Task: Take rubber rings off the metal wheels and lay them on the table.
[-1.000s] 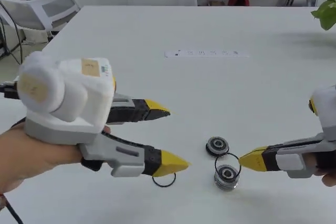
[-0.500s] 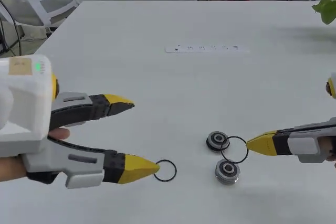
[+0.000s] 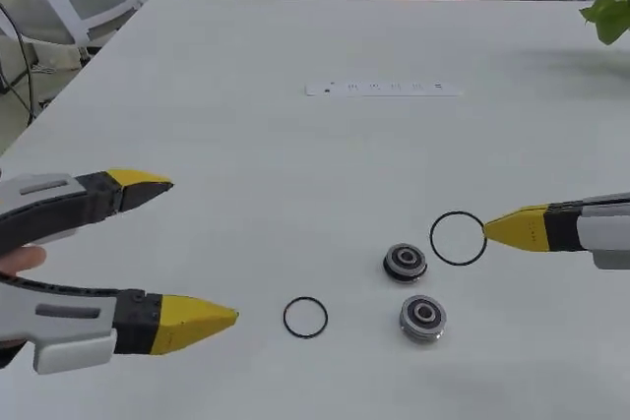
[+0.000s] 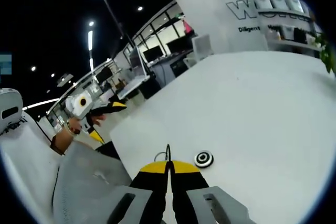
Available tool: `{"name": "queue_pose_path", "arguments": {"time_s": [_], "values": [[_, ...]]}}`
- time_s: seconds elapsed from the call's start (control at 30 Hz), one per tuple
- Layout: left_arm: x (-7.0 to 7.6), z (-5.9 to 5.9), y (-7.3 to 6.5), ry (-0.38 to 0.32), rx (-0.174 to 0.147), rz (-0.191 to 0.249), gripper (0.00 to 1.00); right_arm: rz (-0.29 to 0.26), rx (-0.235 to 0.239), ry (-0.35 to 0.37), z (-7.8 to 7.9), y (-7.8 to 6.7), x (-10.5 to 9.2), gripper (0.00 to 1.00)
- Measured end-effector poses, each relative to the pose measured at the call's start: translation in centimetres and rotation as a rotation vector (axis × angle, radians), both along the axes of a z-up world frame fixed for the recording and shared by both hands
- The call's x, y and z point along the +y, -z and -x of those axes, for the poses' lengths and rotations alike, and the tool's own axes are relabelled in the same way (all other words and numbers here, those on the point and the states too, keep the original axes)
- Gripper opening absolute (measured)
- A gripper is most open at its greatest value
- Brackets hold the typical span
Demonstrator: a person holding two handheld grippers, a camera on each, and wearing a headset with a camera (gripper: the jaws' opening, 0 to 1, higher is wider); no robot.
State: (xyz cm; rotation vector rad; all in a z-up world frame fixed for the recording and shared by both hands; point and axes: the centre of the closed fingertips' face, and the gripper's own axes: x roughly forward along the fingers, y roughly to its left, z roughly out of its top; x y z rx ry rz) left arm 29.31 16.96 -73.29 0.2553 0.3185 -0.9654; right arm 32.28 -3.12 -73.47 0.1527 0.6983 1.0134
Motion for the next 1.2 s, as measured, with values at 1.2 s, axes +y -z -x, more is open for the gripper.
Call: {"name": "queue_pose_path", "arguments": {"time_s": [1.2], "values": [[1.5, 2.6, 1.9, -0.106, 0.07, 0.087, 1.0, 0.026, -0.058, -0.127, -1.3, -2.4, 5.0, 0.0]]}}
